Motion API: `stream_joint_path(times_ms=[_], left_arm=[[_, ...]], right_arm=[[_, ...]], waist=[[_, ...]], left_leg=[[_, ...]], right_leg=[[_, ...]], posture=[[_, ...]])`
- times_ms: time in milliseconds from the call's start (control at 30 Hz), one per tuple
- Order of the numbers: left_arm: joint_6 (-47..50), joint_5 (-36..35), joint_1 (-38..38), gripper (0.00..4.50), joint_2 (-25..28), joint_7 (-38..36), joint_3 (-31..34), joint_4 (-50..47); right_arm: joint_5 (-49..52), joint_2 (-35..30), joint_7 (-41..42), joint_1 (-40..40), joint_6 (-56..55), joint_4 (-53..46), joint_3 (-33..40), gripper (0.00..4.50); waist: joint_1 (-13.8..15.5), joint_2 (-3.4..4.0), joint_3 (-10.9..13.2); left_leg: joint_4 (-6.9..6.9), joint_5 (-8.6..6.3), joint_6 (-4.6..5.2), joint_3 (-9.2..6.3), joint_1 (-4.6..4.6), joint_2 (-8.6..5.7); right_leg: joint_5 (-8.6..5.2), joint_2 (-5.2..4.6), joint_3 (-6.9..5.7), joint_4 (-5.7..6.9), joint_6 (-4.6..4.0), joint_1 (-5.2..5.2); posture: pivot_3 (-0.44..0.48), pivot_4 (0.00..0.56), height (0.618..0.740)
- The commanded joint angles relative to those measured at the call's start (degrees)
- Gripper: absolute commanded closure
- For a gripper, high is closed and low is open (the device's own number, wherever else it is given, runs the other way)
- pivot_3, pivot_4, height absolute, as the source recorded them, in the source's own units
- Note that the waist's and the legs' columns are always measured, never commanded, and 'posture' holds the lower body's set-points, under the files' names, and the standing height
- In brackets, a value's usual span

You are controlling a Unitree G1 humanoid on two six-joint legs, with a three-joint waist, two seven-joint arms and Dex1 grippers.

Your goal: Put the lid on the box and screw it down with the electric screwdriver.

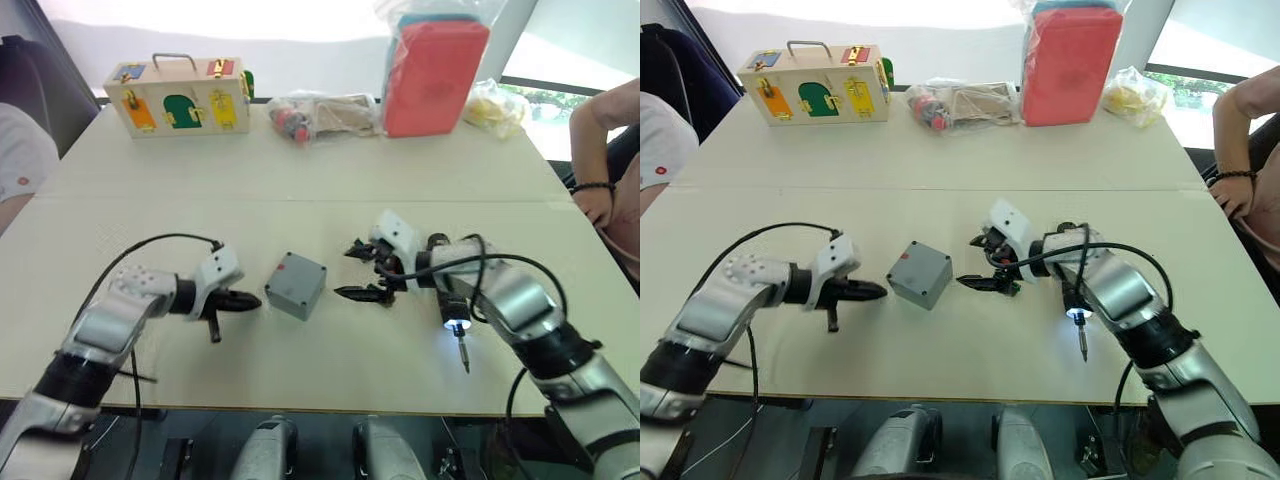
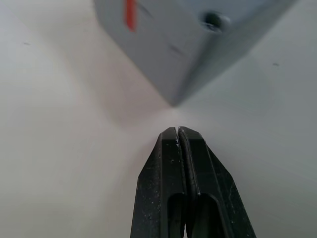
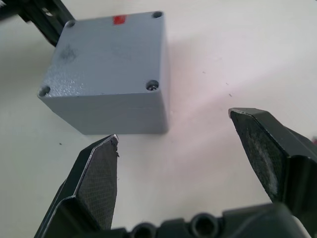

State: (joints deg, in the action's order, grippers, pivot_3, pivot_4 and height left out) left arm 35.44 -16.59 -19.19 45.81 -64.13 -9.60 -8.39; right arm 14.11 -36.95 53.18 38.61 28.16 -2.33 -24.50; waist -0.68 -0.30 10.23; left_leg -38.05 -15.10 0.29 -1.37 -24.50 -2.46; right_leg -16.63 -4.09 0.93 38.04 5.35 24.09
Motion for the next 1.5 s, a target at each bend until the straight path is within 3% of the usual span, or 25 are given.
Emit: stream_joint_path(times_ms=[33, 267, 533, 1000, 1300, 1400, 1500], left_arm=[[2.7, -2.2, 0.8, 4.5, -0.9, 2.1, 1.7, -4.5], [1.0, -0.5, -1.6, 4.5, -7.3, 10.0, 2.7, -2.3], [-0.5, -0.7, -4.1, 4.5, -8.0, 9.1, 2.7, 1.3], [-2.1, -0.3, -6.1, 4.5, -8.1, 7.5, 1.9, 3.8], [-0.4, -2.3, -7.4, 4.5, -5.2, 6.2, 5.3, 3.2], [2.3, -5.3, -9.2, 4.5, -4.3, 5.1, 7.3, 2.3], [5.5, -8.7, -11.3, 4.5, -4.5, 4.4, 8.6, 0.4]], right_arm=[[-3.4, 1.2, 4.8, 1.7, -7.6, 2.5, -1.2, 0.62], [-1.6, 3.2, 10.9, -1.0, -4.7, -1.8, -1.0, 0.62], [-0.4, 3.5, 8.7, -6.1, 3.0, -9.0, 2.4, 0.62], [-0.9, 2.6, 4.6, -9.2, 7.4, -13.2, 4.5, 0.62], [10.7, -2.2, 3.2, -10.5, 21.6, -23.1, 19.2, 0.62], [16.5, 0.4, 0.0, -9.7, 27.0, -21.3, 25.8, 0.62], [14.0, 2.7, -4.3, -8.0, 24.3, -14.3, 26.7, 0.62]], waist=[[0.3, 0.0, 0.0], [0.1, -0.02, 0.0], [0.0, -0.03, 0.0], [0.1, -0.04, 0.0], [0.1, -0.05, 0.0], [0.1, -0.06, 0.0], [0.0, -0.09, -0.1]], left_leg=[[-0.02, 0.0, 0.0, 0.0, 0.0, 0.0], [-0.08, 0.06, -0.1, -0.01, 0.0, -0.02], [-0.08, 0.07, -0.12, -0.02, 0.01, -0.02], [-0.08, 0.09, -0.16, -0.01, 0.01, -0.03], [-0.08, 0.07, -0.12, -0.02, 0.0, -0.03], [-0.08, 0.02, -0.04, -0.04, 0.0, -0.02], [-0.08, 0.02, -0.03, -0.02, 0.01, -0.02]], right_leg=[[0.0, 0.0, -0.01, 0.0, 0.0, -0.02], [0.0, -0.01, -0.02, 0.02, 0.0, -0.04], [0.0, 0.0, -0.01, 0.04, 0.0, -0.01], [0.0, -0.01, -0.01, 0.05, 0.0, -0.02], [0.0, -0.02, 0.0, 0.05, 0.0, -0.02], [0.0, -0.01, 0.0, 0.05, 0.0, -0.02], [0.0, -0.02, 0.01, 0.05, 0.0, -0.02]], posture=[[0.0, 0.15, 0.738], [0.0, 0.15, 0.738], [0.0, 0.15, 0.738], [0.0, 0.15, 0.738], [0.0, 0.15, 0.738], [0.0, 0.15, 0.738], [0.0, 0.15, 0.738]])
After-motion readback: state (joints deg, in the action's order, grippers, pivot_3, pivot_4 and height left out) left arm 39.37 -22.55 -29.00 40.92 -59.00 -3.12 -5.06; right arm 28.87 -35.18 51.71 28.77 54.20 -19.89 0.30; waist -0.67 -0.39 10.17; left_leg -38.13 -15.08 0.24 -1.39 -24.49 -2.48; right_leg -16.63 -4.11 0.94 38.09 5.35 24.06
